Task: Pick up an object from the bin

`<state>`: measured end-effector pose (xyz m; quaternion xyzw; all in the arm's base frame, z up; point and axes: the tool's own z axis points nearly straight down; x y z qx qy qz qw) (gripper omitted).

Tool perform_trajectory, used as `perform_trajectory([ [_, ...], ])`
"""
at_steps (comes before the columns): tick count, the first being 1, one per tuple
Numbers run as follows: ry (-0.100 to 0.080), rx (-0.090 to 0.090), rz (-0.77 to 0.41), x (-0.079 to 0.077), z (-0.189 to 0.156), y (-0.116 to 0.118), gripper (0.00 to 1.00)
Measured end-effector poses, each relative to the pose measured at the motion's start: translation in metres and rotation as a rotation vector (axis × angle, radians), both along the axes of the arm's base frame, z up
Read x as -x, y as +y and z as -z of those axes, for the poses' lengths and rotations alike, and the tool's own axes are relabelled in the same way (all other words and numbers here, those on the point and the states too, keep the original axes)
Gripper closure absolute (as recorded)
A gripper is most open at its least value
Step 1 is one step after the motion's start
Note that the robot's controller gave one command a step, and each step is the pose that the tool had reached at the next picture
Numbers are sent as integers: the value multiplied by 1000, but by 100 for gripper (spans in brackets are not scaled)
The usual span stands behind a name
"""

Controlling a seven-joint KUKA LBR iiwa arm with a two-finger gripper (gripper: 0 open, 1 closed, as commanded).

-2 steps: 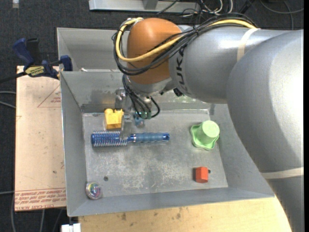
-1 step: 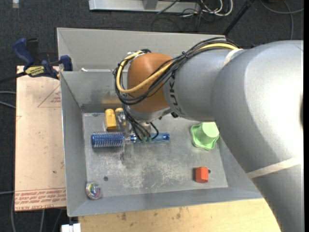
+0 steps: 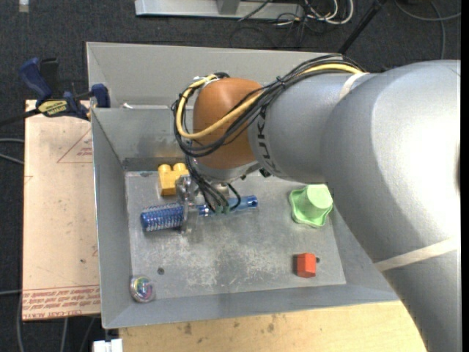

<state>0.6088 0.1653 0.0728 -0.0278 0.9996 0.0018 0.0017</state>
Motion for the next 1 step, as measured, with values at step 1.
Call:
perform_trajectory([
  [1,-7,0,44,-10,-136,-8,100],
])
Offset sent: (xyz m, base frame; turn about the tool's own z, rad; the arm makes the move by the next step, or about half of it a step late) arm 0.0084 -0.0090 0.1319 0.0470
